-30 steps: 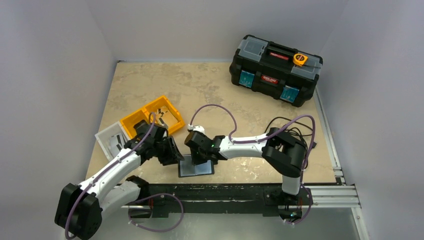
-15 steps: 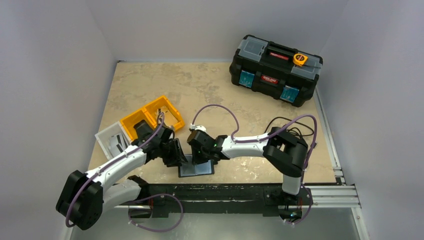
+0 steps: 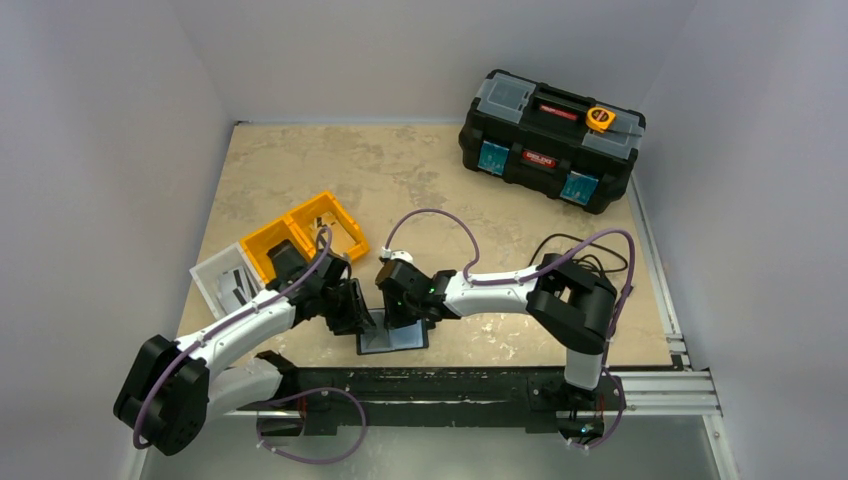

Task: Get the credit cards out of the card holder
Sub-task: Remove the credit card from the card holder.

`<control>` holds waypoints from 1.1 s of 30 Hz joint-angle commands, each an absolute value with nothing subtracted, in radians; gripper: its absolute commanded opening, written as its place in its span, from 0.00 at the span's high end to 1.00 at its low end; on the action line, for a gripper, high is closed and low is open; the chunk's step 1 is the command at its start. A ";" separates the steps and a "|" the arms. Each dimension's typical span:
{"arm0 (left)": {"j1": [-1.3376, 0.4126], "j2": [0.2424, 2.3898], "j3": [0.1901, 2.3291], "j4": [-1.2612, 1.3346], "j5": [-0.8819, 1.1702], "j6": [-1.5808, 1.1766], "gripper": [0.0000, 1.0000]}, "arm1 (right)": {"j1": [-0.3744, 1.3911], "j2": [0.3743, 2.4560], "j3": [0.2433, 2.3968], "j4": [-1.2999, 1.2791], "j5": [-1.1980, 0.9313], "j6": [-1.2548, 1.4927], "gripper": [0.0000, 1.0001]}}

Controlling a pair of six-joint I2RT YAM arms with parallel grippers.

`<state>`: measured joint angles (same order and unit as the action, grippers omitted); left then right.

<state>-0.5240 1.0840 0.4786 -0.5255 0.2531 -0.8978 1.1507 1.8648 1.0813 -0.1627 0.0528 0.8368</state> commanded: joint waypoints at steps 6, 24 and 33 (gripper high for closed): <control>-0.532 1.066 0.476 -0.539 0.217 -0.885 0.64 | 1.161 1.990 1.009 -0.162 0.042 0.842 1.00; -0.581 1.091 0.472 -0.438 0.263 -0.914 0.82 | 1.160 1.988 1.018 -0.165 0.037 0.838 1.00; -0.583 1.025 0.501 -0.565 0.165 -0.934 1.00 | 1.160 1.873 1.095 -0.253 0.055 0.798 0.83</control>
